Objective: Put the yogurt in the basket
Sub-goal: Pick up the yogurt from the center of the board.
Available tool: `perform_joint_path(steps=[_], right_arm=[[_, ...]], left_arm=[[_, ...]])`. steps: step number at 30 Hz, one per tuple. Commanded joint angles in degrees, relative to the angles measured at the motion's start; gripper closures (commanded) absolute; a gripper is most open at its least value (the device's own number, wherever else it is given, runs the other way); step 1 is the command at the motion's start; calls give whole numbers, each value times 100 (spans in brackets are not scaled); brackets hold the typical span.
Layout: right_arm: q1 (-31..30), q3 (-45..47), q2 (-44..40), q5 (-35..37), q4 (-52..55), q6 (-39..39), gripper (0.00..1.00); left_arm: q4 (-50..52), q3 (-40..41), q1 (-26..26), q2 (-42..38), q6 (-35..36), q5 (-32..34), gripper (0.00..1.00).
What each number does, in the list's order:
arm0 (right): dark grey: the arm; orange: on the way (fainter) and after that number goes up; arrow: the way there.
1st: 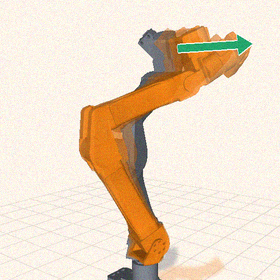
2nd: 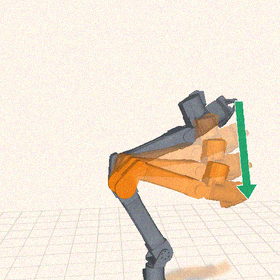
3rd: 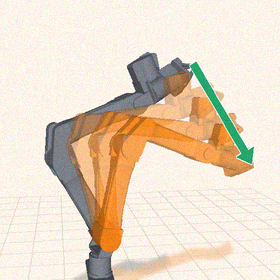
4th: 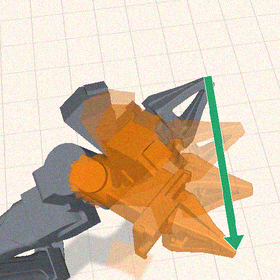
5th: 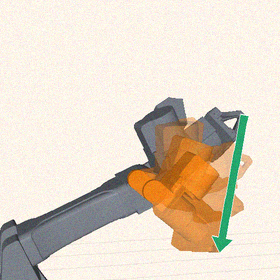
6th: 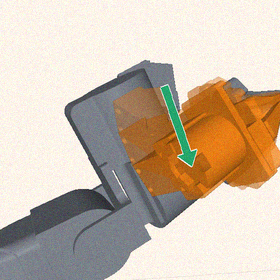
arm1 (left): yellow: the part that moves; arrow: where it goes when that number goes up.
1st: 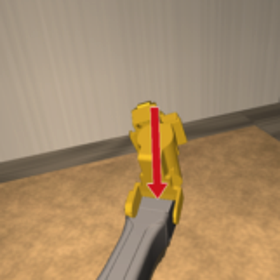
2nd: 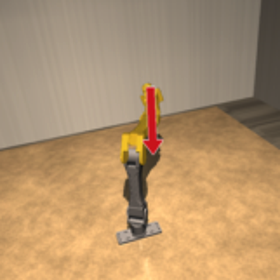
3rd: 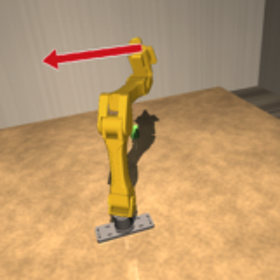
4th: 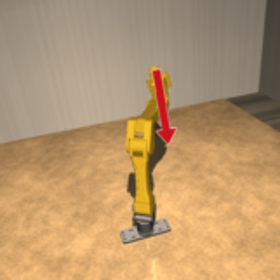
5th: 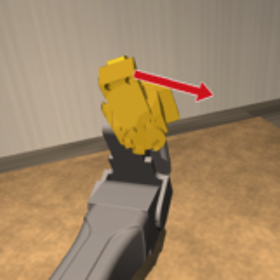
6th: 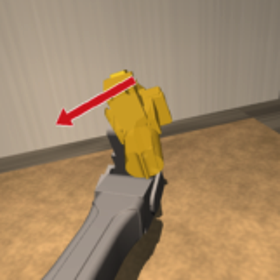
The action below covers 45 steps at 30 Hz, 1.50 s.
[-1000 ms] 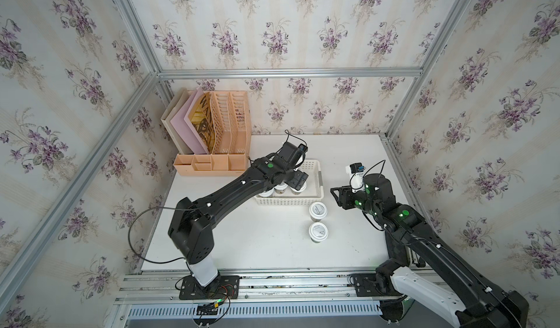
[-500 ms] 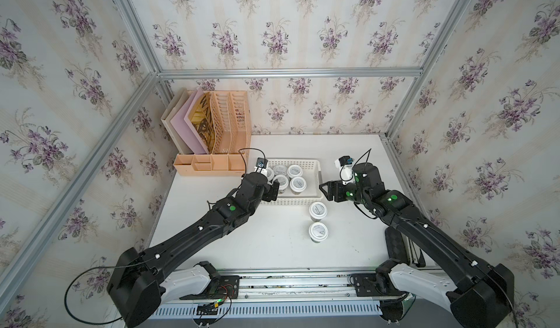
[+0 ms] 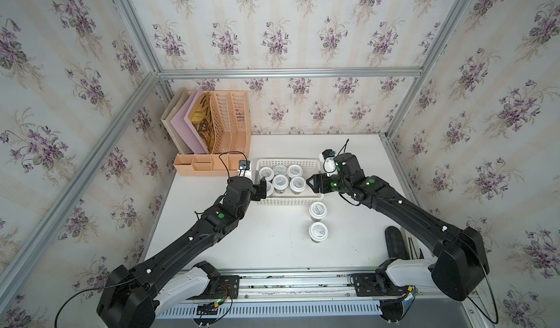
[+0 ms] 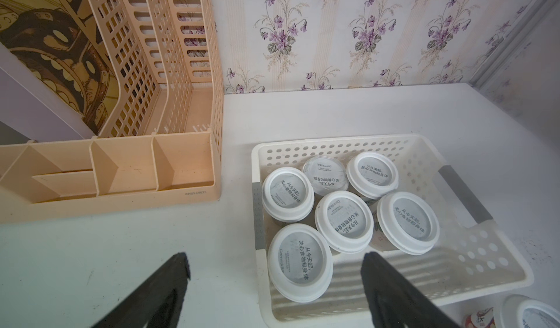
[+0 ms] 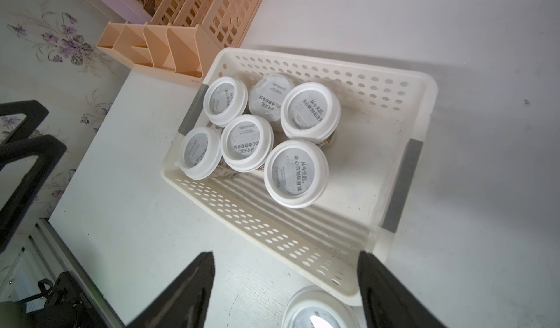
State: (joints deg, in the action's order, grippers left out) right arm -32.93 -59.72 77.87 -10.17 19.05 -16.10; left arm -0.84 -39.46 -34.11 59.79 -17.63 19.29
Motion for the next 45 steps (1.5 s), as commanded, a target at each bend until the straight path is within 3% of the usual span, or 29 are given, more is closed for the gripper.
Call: perform_joint_path(steps=[1, 18, 45], right_arm=[[-46, -108, 126, 188, -28, 67, 22], [-632, 189, -336, 985, 1469, -147, 17], [-1255, -218, 954, 1924, 2171, -508, 22]], left_arm=[[-215, 43, 23, -37, -50, -39, 7], [-294, 193, 263, -138, -138, -322, 6], [-309, 404, 438, -455, -270, -502, 5]])
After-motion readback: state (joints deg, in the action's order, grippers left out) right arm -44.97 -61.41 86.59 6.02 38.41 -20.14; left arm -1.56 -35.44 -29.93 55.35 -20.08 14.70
